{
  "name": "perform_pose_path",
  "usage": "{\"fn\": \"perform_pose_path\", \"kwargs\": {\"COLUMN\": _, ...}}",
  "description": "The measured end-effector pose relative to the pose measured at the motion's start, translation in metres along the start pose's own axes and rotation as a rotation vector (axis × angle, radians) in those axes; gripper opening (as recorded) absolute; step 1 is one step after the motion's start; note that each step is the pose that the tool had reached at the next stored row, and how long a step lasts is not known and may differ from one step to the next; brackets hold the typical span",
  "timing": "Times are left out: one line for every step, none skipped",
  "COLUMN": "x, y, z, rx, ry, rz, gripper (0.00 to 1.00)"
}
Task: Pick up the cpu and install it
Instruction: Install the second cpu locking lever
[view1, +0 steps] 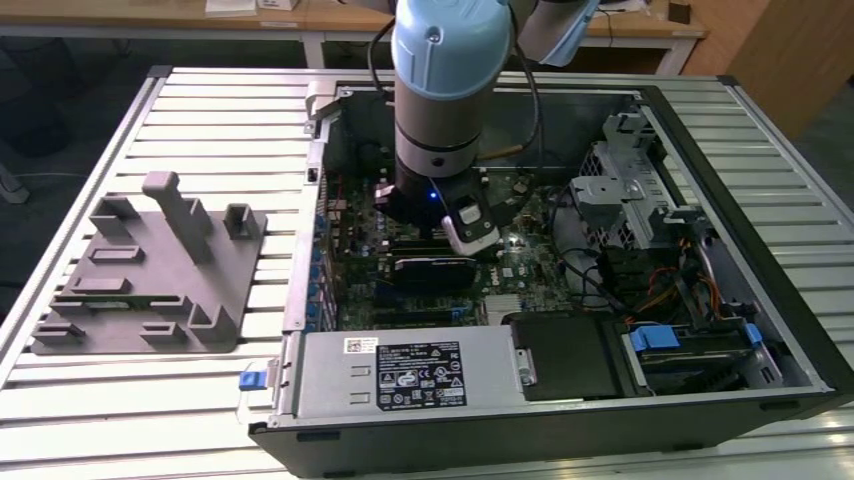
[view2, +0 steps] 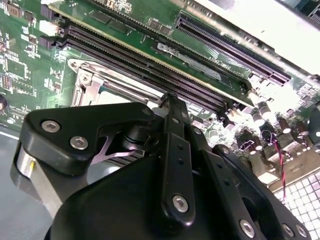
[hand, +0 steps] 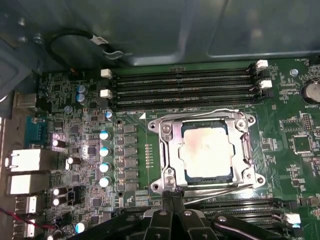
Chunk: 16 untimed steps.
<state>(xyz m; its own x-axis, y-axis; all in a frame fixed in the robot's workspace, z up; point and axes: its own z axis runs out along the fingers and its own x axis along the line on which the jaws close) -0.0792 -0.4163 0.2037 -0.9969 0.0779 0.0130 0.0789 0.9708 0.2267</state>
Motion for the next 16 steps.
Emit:
{"fn": "perform_pose_path", "kwargs": {"x": 0.0, "y": -0.0007, "z": -0.0001, "rx": -0.0011, "ry": 0.0002, "rz": 0.0, "gripper": 0.11}}
{"fn": "perform_pose_path", "kwargs": {"x": 0.0001, "y": -0.0014, "z": -0.0002, "rx": -0.0022, "ry": 0.0003, "rz": -0.001, "gripper": 0.11}}
{"fn": "perform_pose_path", "kwargs": {"x": 0.0003, "y": -0.0021, "z": -0.0003, "rx": -0.0033, "ry": 0.0005, "rz": -0.001, "gripper": 0.11}}
{"fn": "perform_pose_path", "kwargs": {"x": 0.0006, "y": -0.0028, "z": -0.0003, "rx": -0.0046, "ry": 0.0007, "rz": -0.001, "gripper": 0.11}}
{"fn": "perform_pose_path", "kwargs": {"x": 0.001, "y": -0.0035, "z": -0.0003, "rx": -0.0062, "ry": 0.001, "rz": -0.002, "gripper": 0.11}}
{"fn": "perform_pose_path", "kwargs": {"x": 0.0013, "y": -0.0042, "z": -0.0003, "rx": -0.0079, "ry": 0.0014, "rz": -0.003, "gripper": 0.11}}
{"fn": "perform_pose_path", "kwargs": {"x": 0.0015, "y": -0.005, "z": -0.0003, "rx": -0.0102, "ry": 0.0018, "rz": -0.004, "gripper": 0.11}}
{"fn": "perform_pose_path", "kwargs": {"x": 0.0017, "y": -0.0059, "z": -0.0004, "rx": -0.0127, "ry": 0.0021, "rz": -0.005, "gripper": 0.11}}
{"fn": "perform_pose_path", "kwargs": {"x": 0.002, "y": -0.0068, "z": -0.0004, "rx": -0.0153, "ry": 0.0025, "rz": -0.005, "gripper": 0.11}}
{"fn": "perform_pose_path", "kwargs": {"x": 0.0025, "y": -0.0074, "z": -0.0003, "rx": -0.0201, "ry": 0.0031, "rz": -0.006, "gripper": 0.11}}
{"fn": "perform_pose_path", "kwargs": {"x": 0.0031, "y": -0.008, "z": 0.0, "rx": -0.027, "ry": 0.0039, "rz": -0.007, "gripper": 0.11}}
{"fn": "perform_pose_path", "kwargs": {"x": 0.0036, "y": -0.0086, "z": 0.0003, "rx": -0.0333, "ry": 0.0048, "rz": -0.009, "gripper": 0.11}}
{"fn": "perform_pose_path", "kwargs": {"x": 0.0042, "y": -0.0092, "z": 0.0006, "rx": -0.0378, "ry": 0.0054, "rz": -0.01, "gripper": 0.11}}
{"fn": "perform_pose_path", "kwargs": {"x": 0.0048, "y": -0.0097, "z": 0.001, "rx": -0.0416, "ry": 0.0061, "rz": -0.011, "gripper": 0.11}}
{"fn": "perform_pose_path", "kwargs": {"x": 0.0057, "y": -0.0101, "z": 0.0014, "rx": -0.0444, "ry": 0.0065, "rz": -0.013, "gripper": 0.11}}
{"fn": "perform_pose_path", "kwargs": {"x": 0.0067, "y": -0.0104, "z": 0.0019, "rx": -0.0472, "ry": 0.007, "rz": -0.014, "gripper": 0.11}}
